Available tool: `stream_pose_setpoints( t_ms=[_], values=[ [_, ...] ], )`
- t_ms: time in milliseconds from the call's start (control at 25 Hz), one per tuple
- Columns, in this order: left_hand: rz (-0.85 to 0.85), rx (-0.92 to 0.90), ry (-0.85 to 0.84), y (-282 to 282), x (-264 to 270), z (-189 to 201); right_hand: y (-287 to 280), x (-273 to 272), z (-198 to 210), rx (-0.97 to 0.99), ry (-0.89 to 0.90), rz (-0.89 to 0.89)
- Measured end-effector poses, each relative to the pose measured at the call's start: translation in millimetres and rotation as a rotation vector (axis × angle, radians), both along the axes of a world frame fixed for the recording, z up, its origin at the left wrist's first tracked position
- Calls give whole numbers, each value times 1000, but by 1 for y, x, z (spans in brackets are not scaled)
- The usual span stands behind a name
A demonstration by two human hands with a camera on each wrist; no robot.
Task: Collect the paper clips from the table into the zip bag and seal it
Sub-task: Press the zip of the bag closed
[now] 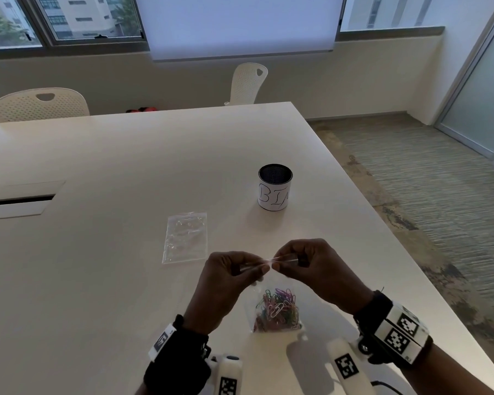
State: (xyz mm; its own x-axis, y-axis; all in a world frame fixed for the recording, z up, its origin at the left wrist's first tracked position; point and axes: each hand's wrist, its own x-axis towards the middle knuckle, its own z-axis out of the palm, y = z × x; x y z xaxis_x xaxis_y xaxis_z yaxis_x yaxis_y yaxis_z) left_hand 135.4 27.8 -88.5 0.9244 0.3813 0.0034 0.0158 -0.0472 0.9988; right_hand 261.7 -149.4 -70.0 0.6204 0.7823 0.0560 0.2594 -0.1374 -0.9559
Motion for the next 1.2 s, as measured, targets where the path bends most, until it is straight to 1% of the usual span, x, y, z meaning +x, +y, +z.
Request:
stream_pose_setpoints(
  t_ms=[240,640,1200],
  values=[
    [-2,-10,-30,2,0,-6,-2,0,-3,1,-26,7],
    [31,-58,-72,-5,1,-8,2,-1,-11,14,-124,-11],
    [24,-68,-79,-1,-2,-8,4,-5,-8,17,-144,-7]
  ],
)
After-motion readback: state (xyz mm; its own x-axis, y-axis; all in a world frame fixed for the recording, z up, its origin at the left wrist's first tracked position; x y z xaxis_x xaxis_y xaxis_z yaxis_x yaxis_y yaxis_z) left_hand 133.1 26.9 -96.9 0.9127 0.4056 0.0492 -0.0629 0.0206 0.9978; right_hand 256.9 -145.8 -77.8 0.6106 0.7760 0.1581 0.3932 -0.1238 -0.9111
